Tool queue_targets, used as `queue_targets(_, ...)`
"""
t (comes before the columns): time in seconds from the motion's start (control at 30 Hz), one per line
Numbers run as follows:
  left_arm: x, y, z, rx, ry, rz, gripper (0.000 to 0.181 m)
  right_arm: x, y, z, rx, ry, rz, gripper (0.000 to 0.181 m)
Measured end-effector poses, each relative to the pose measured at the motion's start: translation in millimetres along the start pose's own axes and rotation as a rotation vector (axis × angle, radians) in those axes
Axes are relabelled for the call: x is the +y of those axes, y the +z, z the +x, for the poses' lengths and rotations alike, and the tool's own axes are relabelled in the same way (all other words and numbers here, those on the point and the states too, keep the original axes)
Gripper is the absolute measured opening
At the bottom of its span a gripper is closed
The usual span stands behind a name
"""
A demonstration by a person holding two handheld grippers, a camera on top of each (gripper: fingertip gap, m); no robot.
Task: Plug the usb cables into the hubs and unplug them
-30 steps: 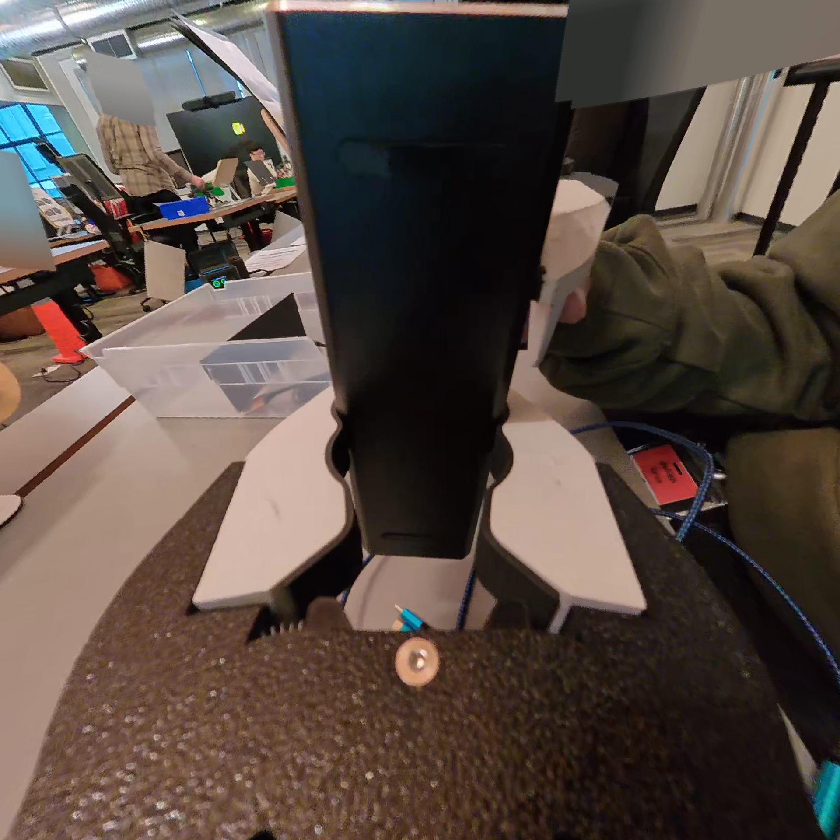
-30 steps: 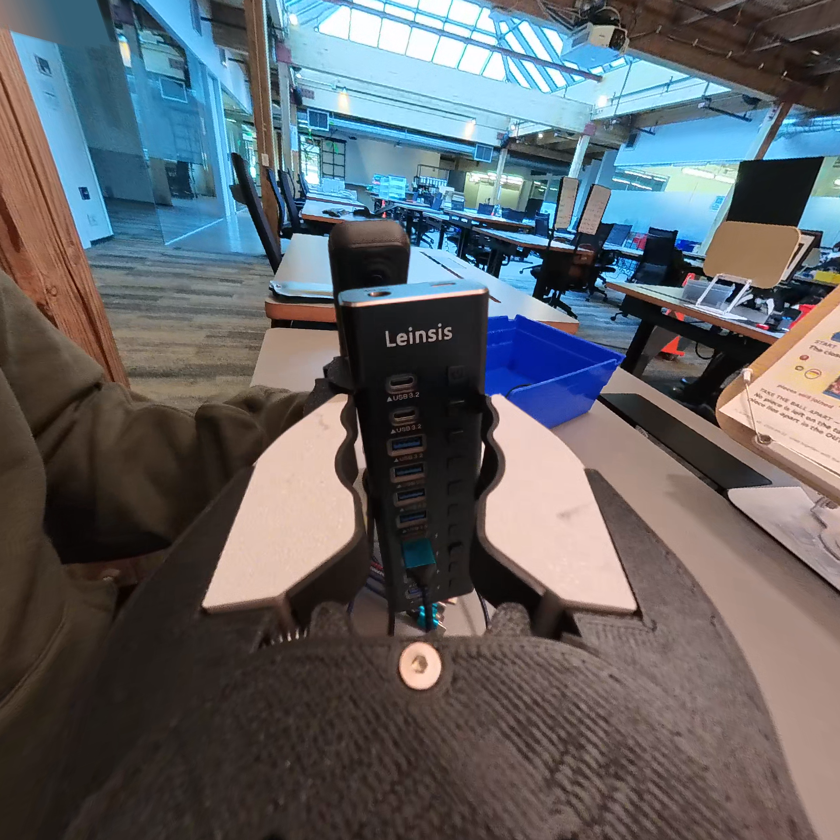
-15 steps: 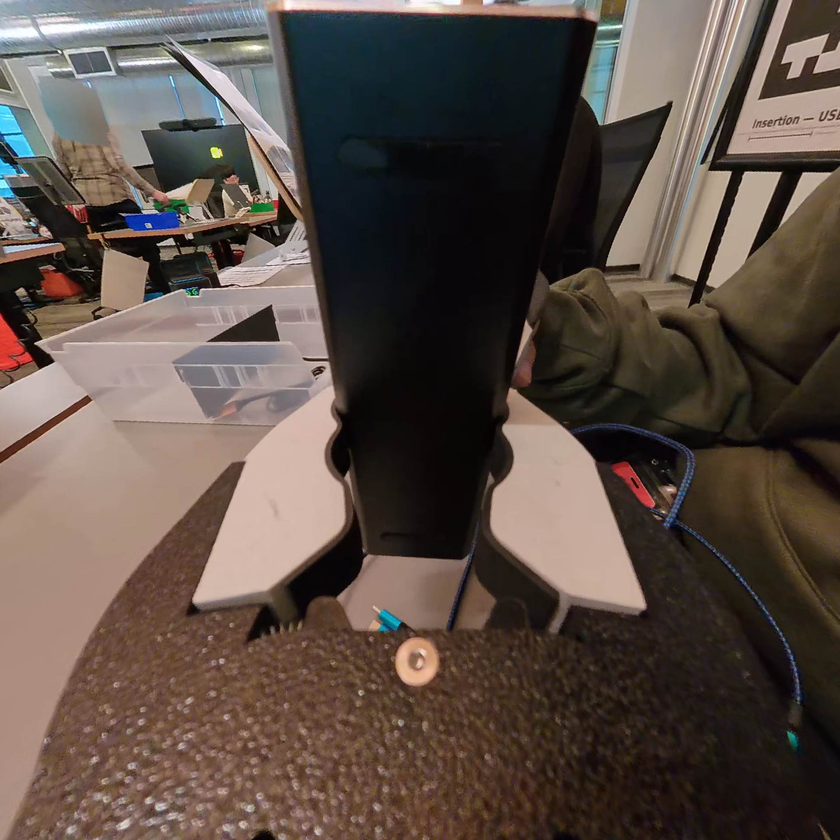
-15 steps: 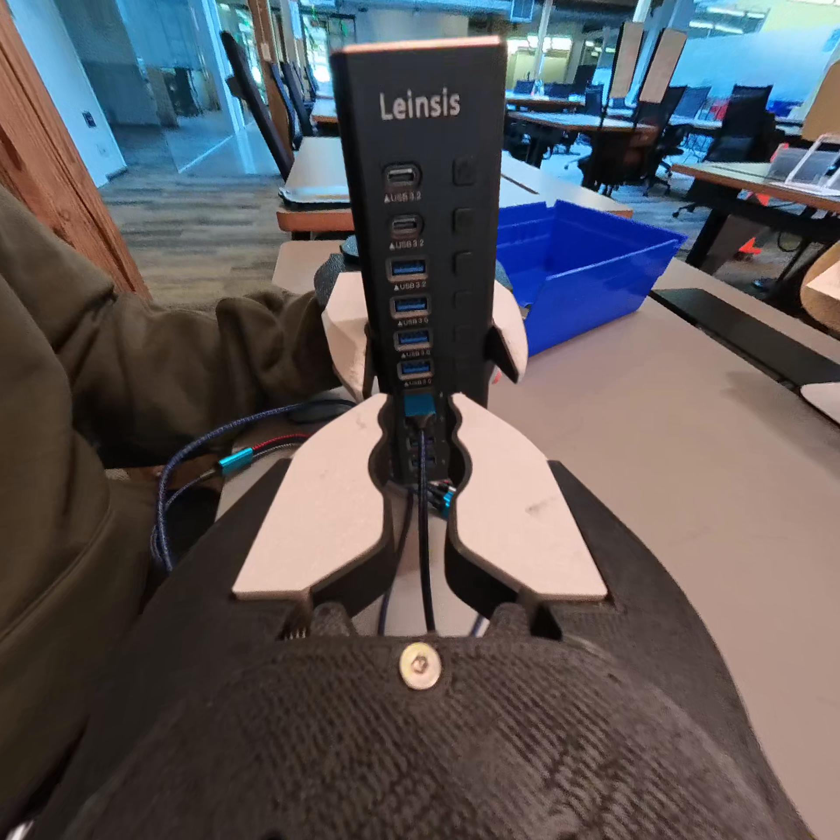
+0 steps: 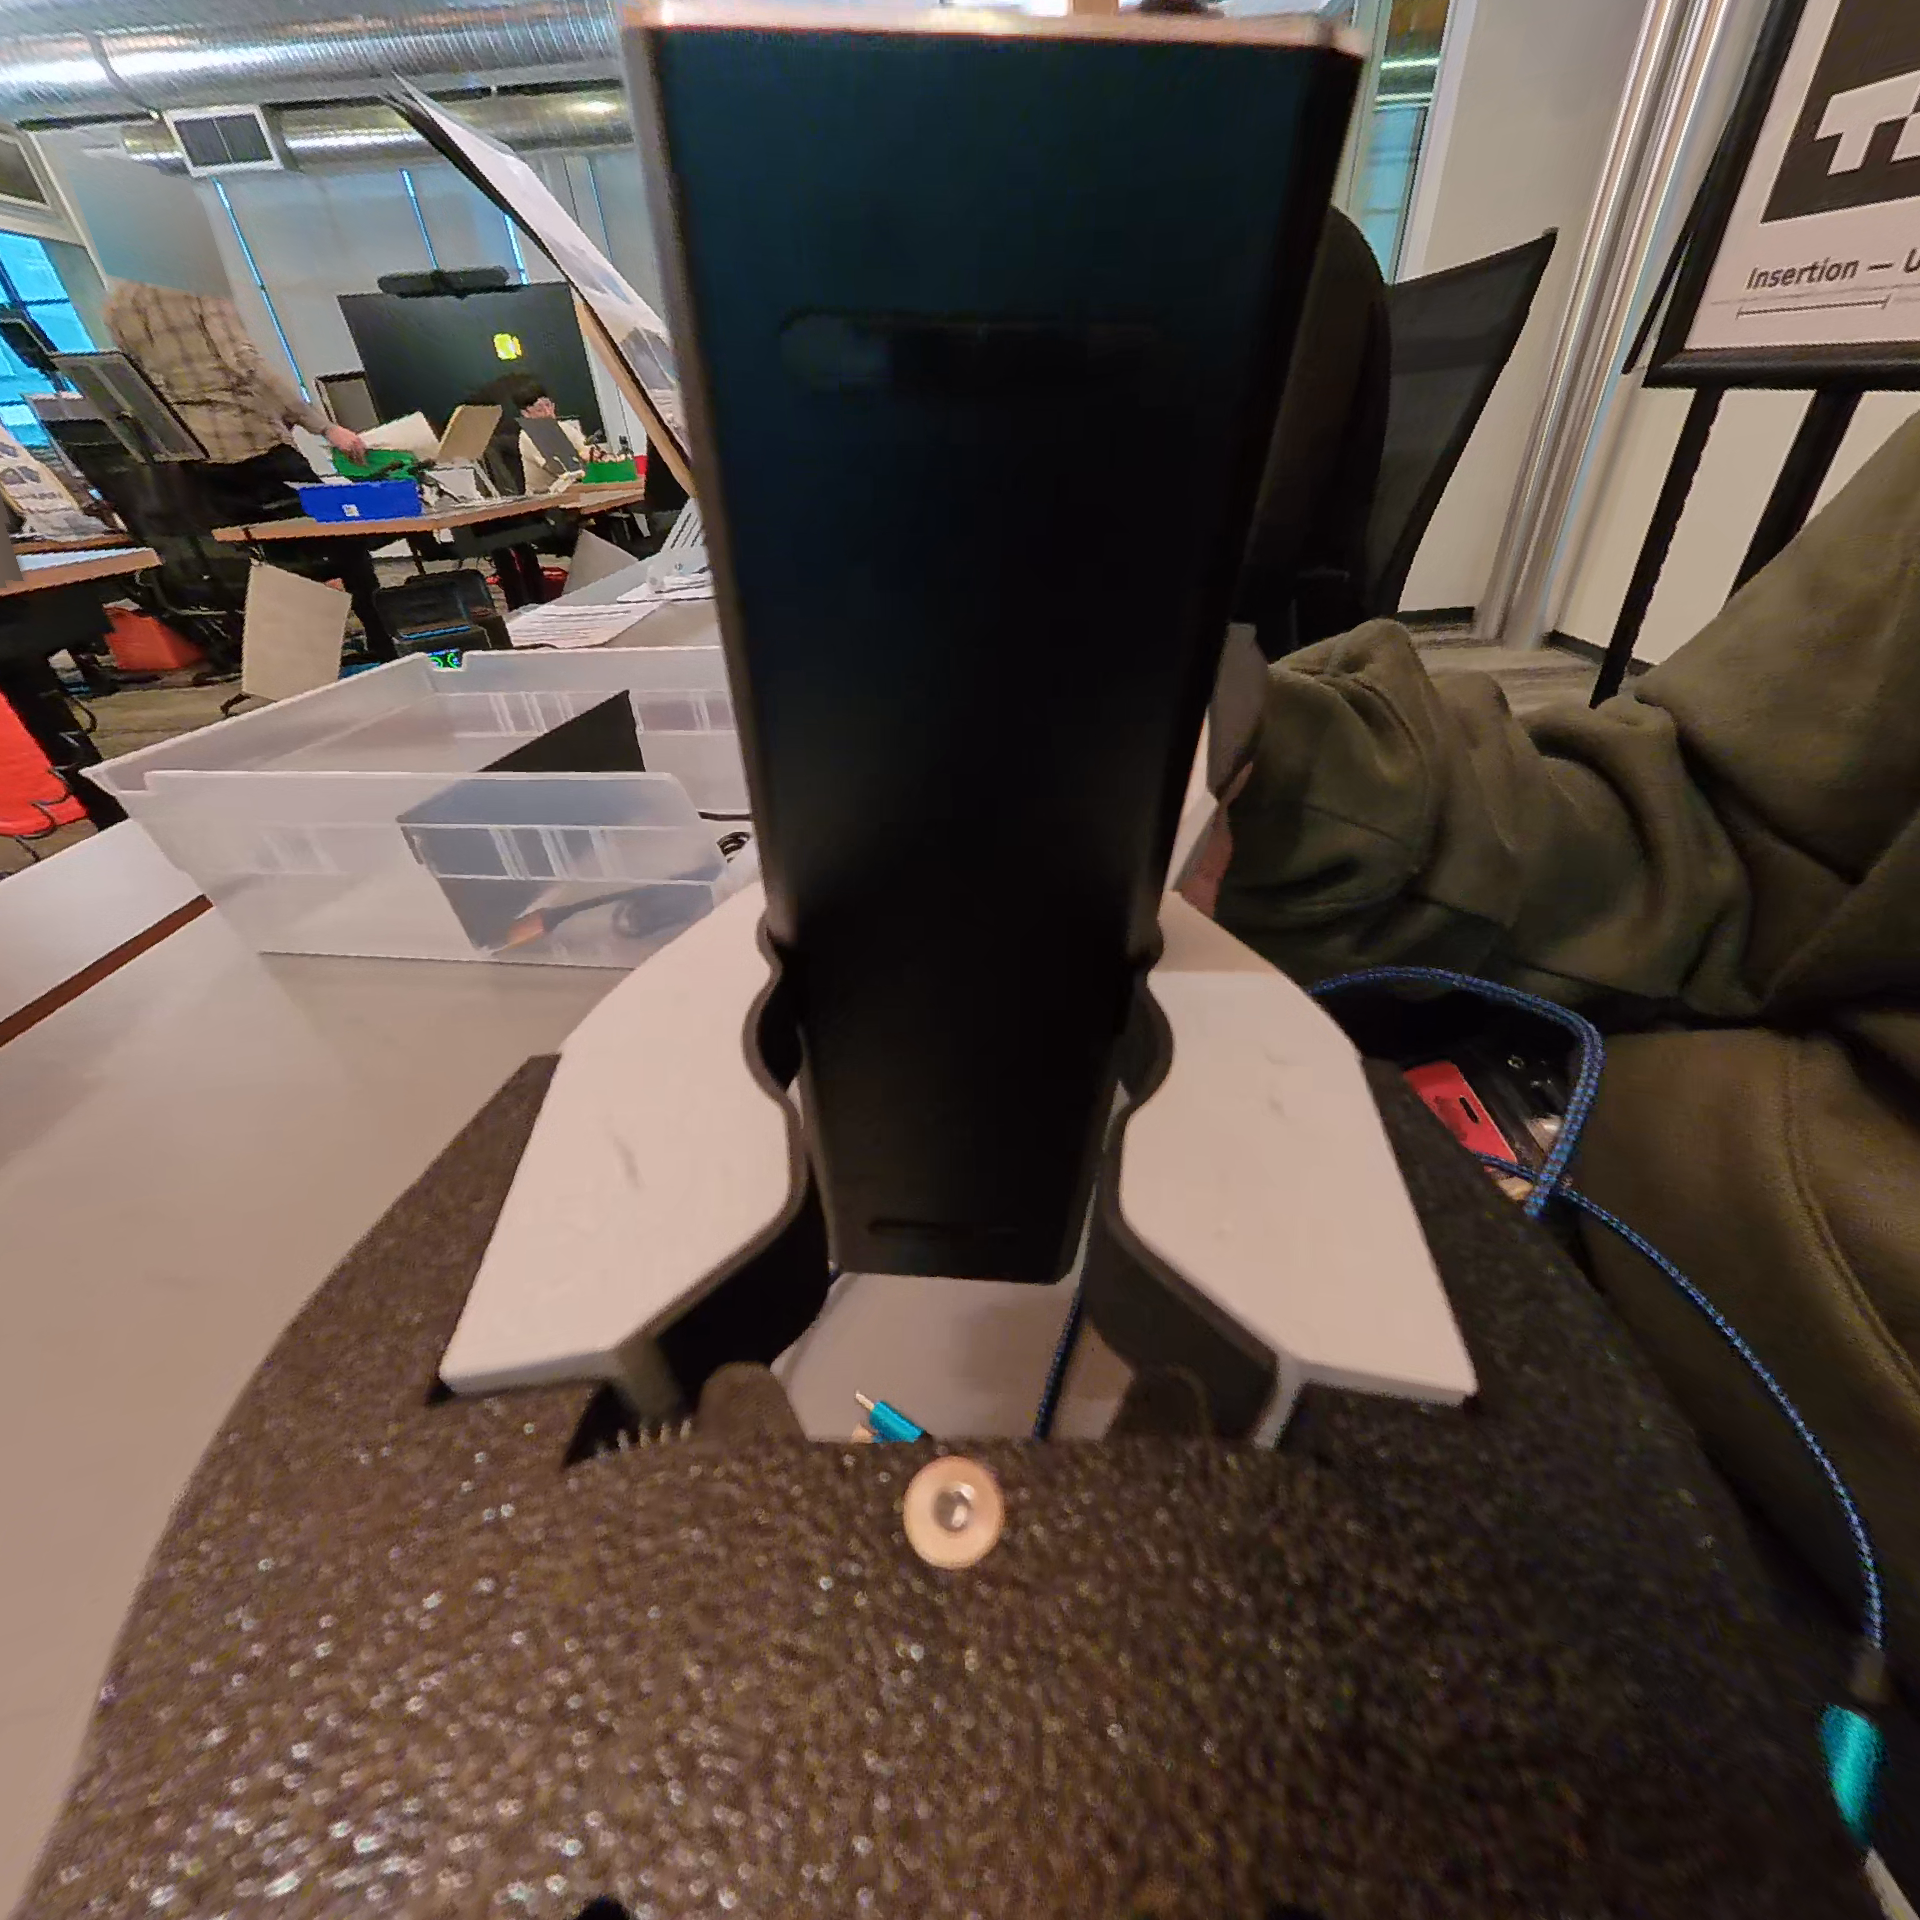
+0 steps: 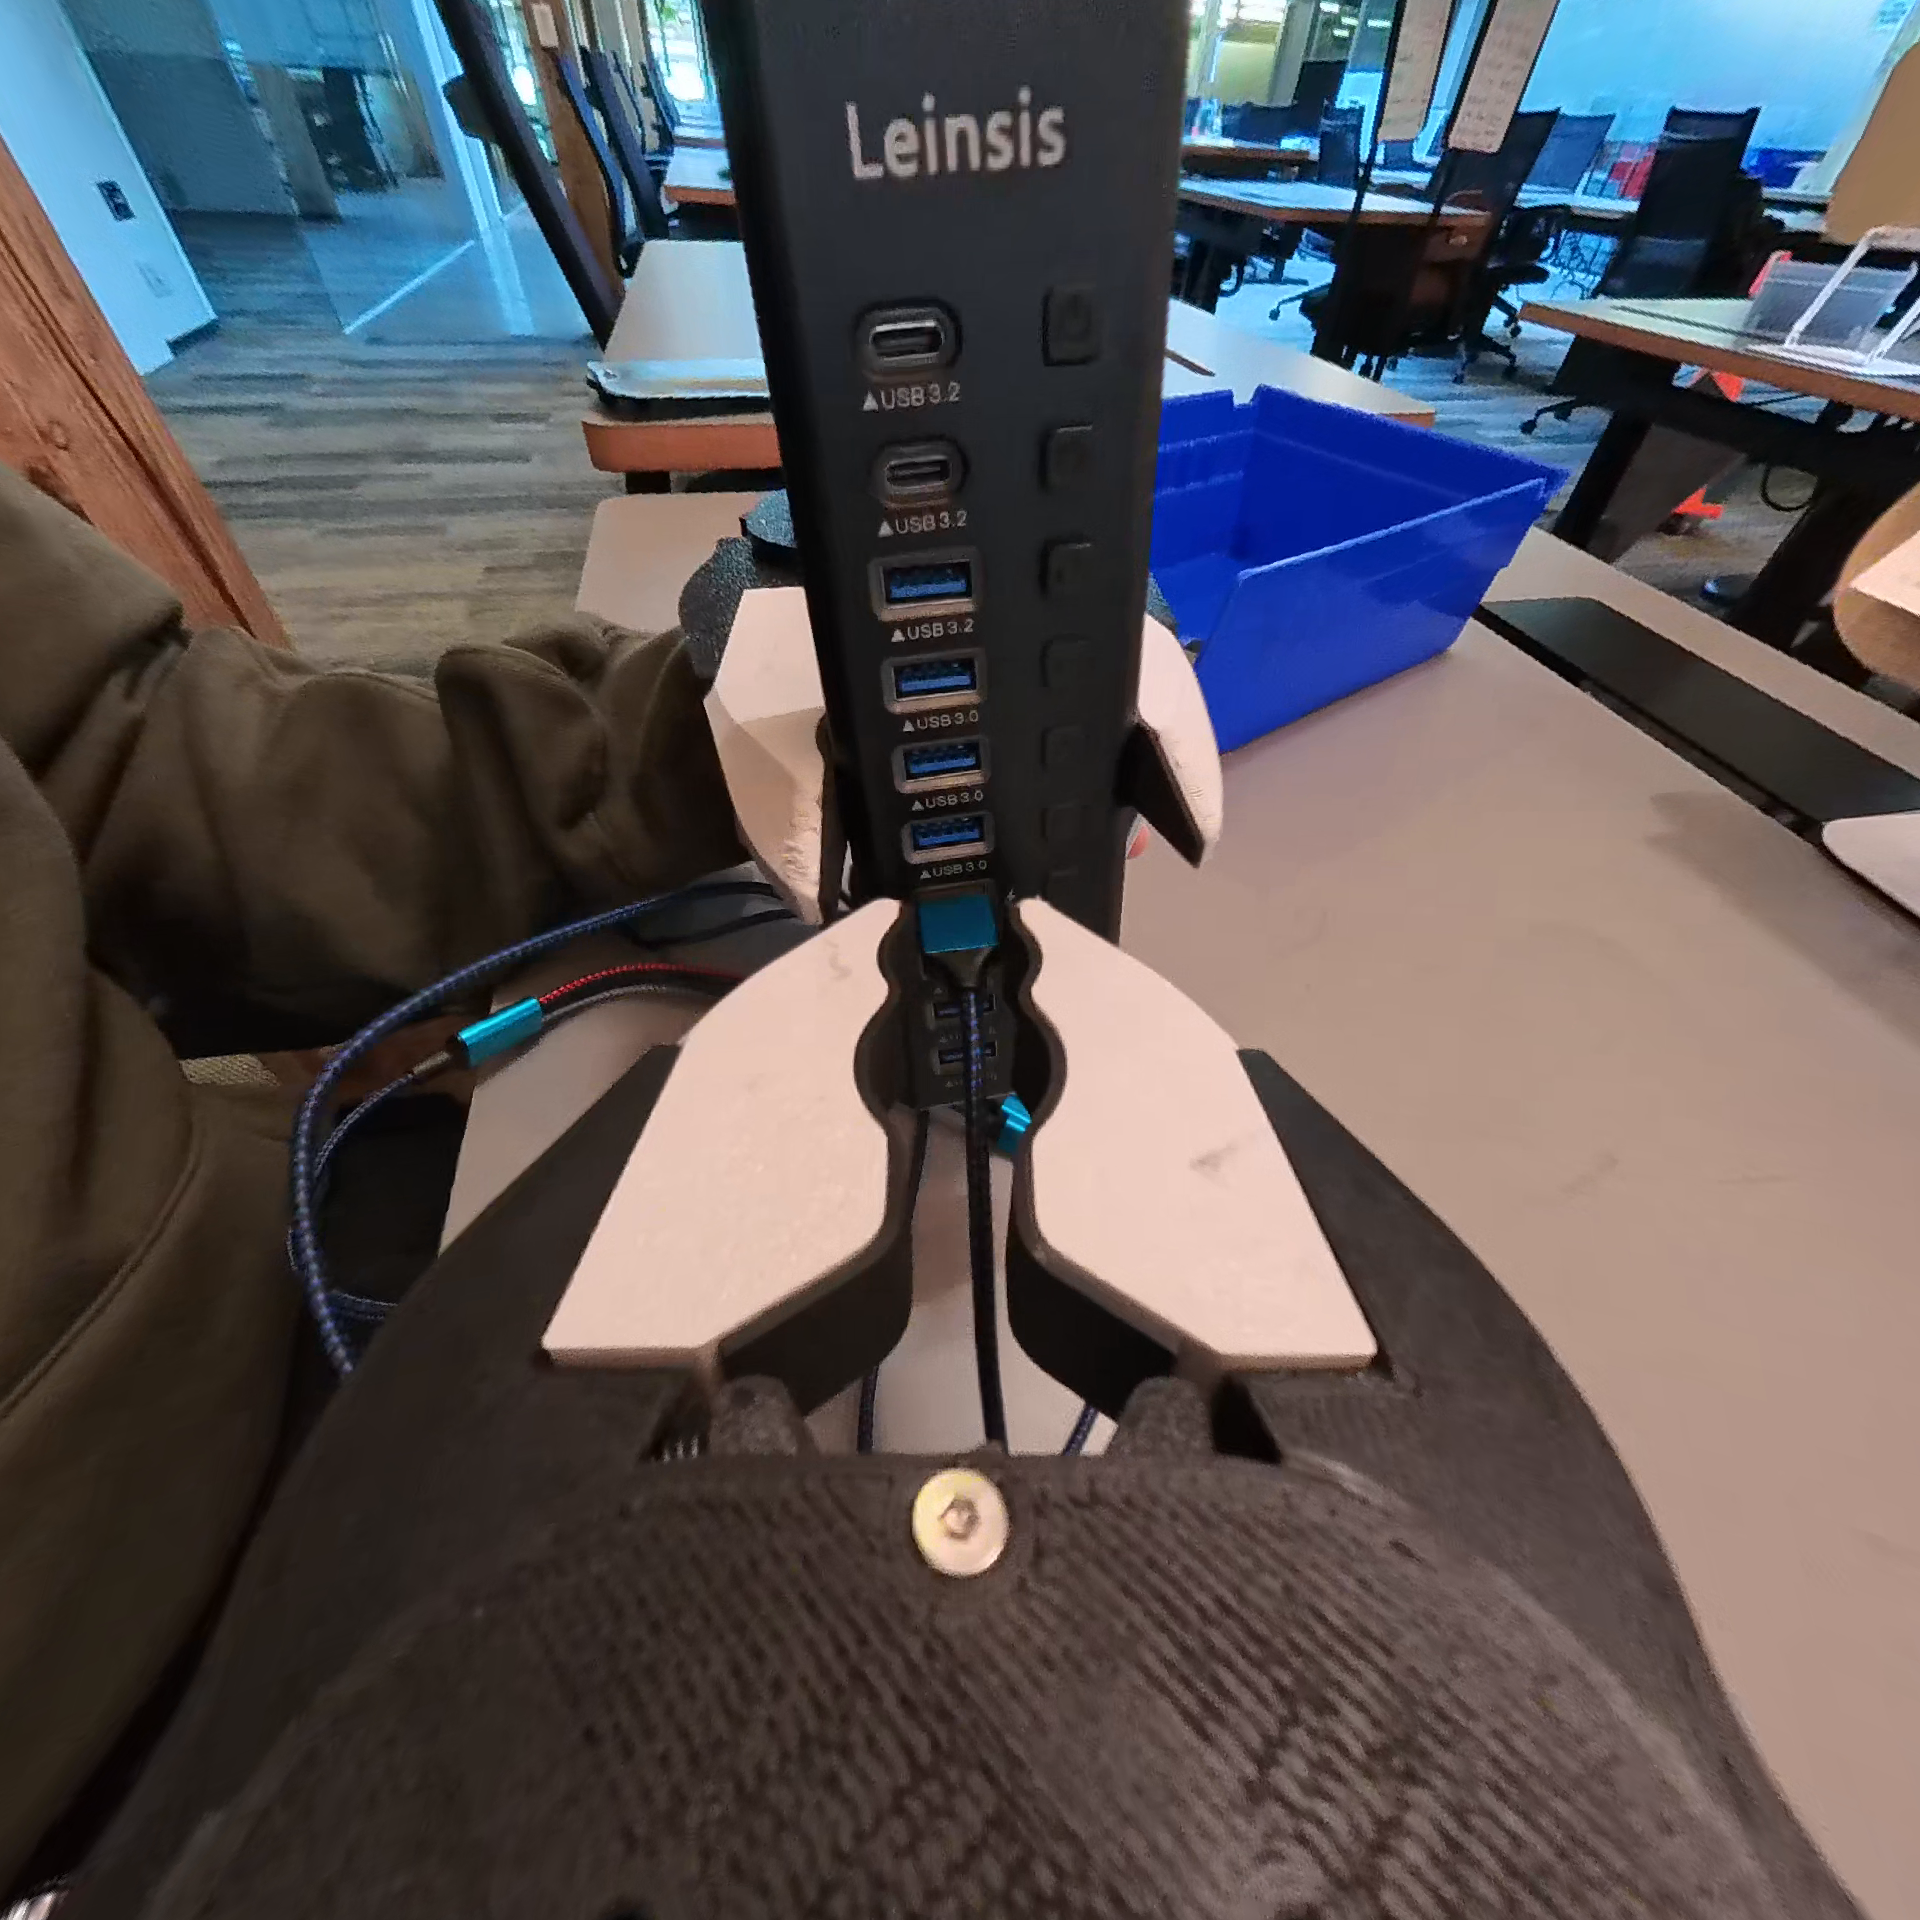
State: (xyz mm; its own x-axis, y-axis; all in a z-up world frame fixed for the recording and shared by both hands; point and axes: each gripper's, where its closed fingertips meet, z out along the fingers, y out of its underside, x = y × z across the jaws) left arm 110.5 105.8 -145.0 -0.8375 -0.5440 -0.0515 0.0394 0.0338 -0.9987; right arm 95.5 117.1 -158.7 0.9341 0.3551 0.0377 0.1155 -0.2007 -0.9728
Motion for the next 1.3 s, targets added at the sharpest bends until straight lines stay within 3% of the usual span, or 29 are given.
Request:
queue_targets(0.2, -2.8, -1.4, 2.0, 0.017, -0.003, 0.027, 0.059, -2.9, -0.6, -2.5, -0.011, -0.035, 0.004, 0.014)
queue_targets(0.63, -7.3, 10.9, 19.1, 0.043, 0.119, -0.079, 0.06, -4.7, -22.7, -14.3, -0.005, -0.171, -0.211, 0.014)
queue_targets(0.9, -13.2, 19.9, 24.9, 0.047, 0.137, -0.084, 0.06, -10.3, -37.1, -16.2, -0.073, -0.173, -0.254, 0.015)
queue_targets(0.93, -14.4, 19.2, 23.5, 0.042, 0.134, -0.083, 0.06, -10.8, -39.8, -12.9, -0.059, -0.178, -0.262, 0.015)
queue_targets(0.97, -9.9, 11.5, 20.7, 0.036, 0.138, -0.113, 0.06, -9.2, -55.8, 18.3, 0.13, -0.195, -0.308, 0.014)
queue_targets(1.0, -5.0, -3.3, 14.0, 0.009, 0.134, -0.133, 0.06, -12.0, -90.1, 59.2, 0.359, -0.183, -0.317, 0.014)
queue_targets(1.03, -5.2, -20.0, 0.9, -0.057, 0.109, -0.122, 0.06, -26.5, -114.3, 66.9, 0.357, -0.102, -0.178, 0.014)
queue_targets(1.07, -9.7, -33.4, -11.9, -0.124, 0.08, -0.094, 0.059, -37.2, -126.3, 56.4, 0.237, -0.03, -0.064, 0.014)
queue_targets(1.1, -16.4, -40.0, -15.0, -0.134, 0.058, -0.051, 0.059, -32.3, -132.8, 58.1, 0.234, -0.027, -0.084, 0.014)
queue_targets(1.13, -22.6, -41.4, -13.8, -0.128, 0.064, -0.015, 0.059, -18.6, -135.9, 68.7, 0.321, -0.085, -0.183, 0.014)
queue_targets(1.2, -24.4, -42.0, -15.0, -0.151, 0.098, -0.038, 0.063, -1.2, -129.9, 73.1, 0.377, -0.148, -0.313, 0.014)
queue_targets(1.3, -25.7, -53.3, -27.1, -0.242, 0.105, -0.066, 0.059, -3.2, -129.0, 86.2, 0.49, -0.234, -0.337, 0.014)
